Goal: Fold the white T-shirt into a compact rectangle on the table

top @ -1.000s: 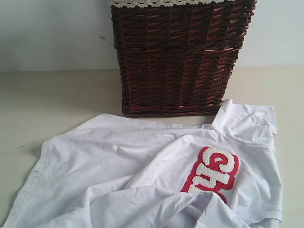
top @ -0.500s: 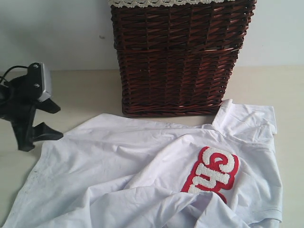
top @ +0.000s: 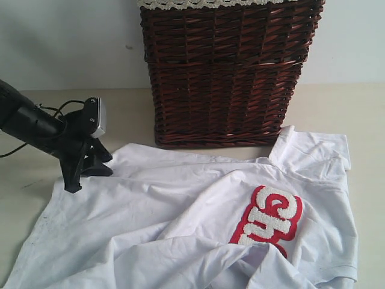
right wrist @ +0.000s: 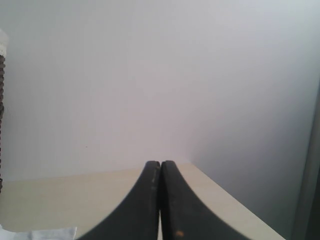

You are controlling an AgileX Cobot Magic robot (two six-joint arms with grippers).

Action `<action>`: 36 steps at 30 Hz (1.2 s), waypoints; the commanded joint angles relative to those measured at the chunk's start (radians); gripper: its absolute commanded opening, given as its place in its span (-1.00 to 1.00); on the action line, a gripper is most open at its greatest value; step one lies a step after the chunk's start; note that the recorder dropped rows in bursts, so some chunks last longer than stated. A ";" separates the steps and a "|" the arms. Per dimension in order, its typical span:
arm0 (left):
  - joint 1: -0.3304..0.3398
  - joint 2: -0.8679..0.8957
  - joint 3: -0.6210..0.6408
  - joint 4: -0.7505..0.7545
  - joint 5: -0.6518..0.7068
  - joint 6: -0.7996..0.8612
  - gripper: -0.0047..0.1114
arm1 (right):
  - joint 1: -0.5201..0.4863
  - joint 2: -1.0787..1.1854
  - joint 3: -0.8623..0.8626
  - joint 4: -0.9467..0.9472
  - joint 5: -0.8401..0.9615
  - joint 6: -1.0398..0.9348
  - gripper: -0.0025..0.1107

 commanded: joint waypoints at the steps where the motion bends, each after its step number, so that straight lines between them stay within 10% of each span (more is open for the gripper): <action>1: -0.006 -0.004 -0.008 0.005 -0.008 0.004 -0.91 | 0.002 0.002 0.004 -0.005 0.001 -0.001 -0.96; 15: -0.006 -0.041 -0.008 0.074 -0.206 0.004 -0.91 | 0.002 0.002 0.004 -0.005 0.001 -0.001 -0.96; 25: -0.006 -0.053 -0.008 -0.045 -0.268 -0.001 -0.01 | 0.002 0.002 0.004 -0.005 0.001 -0.001 -0.96; 36: -0.008 0.010 -0.007 -0.034 -0.219 -0.001 0.02 | 0.002 0.002 0.004 -0.005 0.001 -0.001 -0.96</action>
